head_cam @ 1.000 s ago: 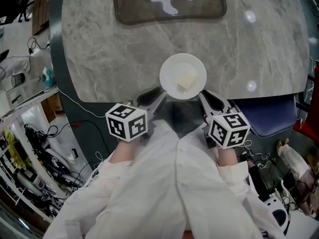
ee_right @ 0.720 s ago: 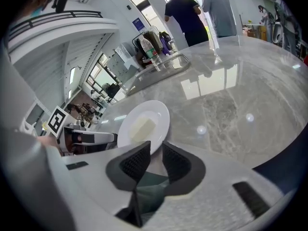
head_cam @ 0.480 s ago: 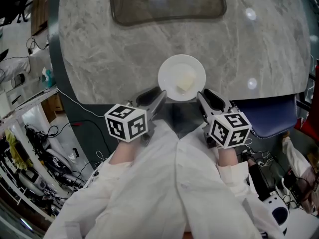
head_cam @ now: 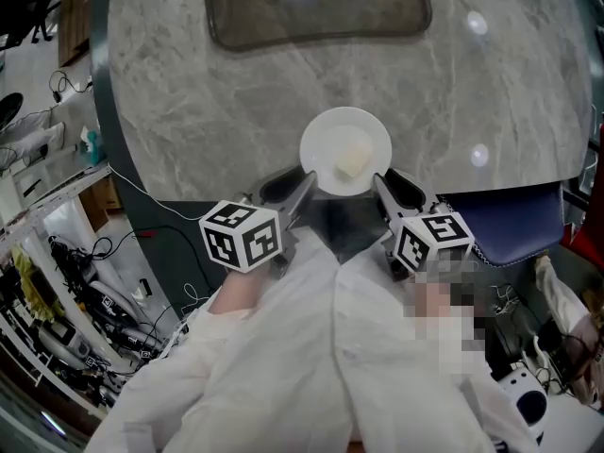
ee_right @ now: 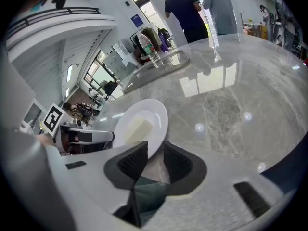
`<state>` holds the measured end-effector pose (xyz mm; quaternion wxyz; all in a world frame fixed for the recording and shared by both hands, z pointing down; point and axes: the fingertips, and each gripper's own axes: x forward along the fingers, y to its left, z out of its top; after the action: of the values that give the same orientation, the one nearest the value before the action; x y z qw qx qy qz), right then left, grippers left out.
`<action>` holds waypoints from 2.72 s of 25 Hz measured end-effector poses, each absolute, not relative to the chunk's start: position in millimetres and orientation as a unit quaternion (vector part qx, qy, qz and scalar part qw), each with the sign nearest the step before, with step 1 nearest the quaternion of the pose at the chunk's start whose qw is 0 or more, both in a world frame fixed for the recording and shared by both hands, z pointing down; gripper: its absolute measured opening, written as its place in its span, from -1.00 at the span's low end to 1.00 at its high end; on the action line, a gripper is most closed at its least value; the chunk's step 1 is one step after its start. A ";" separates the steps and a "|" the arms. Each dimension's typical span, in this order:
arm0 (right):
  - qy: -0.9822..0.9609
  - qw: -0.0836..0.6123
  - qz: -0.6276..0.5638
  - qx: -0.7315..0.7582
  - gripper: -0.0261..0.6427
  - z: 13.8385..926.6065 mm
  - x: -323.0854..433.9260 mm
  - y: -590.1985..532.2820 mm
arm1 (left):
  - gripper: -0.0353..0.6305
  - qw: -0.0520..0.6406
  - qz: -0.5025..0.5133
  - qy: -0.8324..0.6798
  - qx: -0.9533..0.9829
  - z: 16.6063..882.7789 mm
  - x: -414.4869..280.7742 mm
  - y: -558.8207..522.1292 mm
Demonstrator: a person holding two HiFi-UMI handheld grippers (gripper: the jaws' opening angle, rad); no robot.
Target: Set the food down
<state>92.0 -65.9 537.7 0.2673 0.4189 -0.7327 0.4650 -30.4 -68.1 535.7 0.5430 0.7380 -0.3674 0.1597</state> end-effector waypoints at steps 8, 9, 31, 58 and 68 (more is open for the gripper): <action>-0.730 0.254 0.477 0.419 -0.72 536.1 94.5 -68.3 | -0.68 0.542 0.170 -0.373 0.733 536.1 -31.7 -69.4; -0.730 0.250 0.479 0.419 -0.72 536.1 94.4 -68.9 | -0.68 0.543 0.170 -0.373 0.733 536.3 -31.8 -69.5; -0.754 0.195 0.483 0.400 -0.76 517.8 94.5 -78.4 | -0.68 0.511 0.170 -0.392 0.746 524.1 -29.2 -71.9; -0.811 0.189 0.422 0.360 -0.77 470.1 101.4 -100.4 | -0.68 0.427 0.130 -0.459 0.768 463.5 -21.9 -84.6; -0.815 0.192 0.414 0.356 -0.78 463.3 90.2 -138.3 | -0.68 0.425 0.135 -0.460 0.767 456.9 -31.5 -113.8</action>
<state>90.2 -138.3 463.3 0.1922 0.3560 -0.8155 0.4138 -31.5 -113.8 456.9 0.4254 0.7673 -0.4603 0.1355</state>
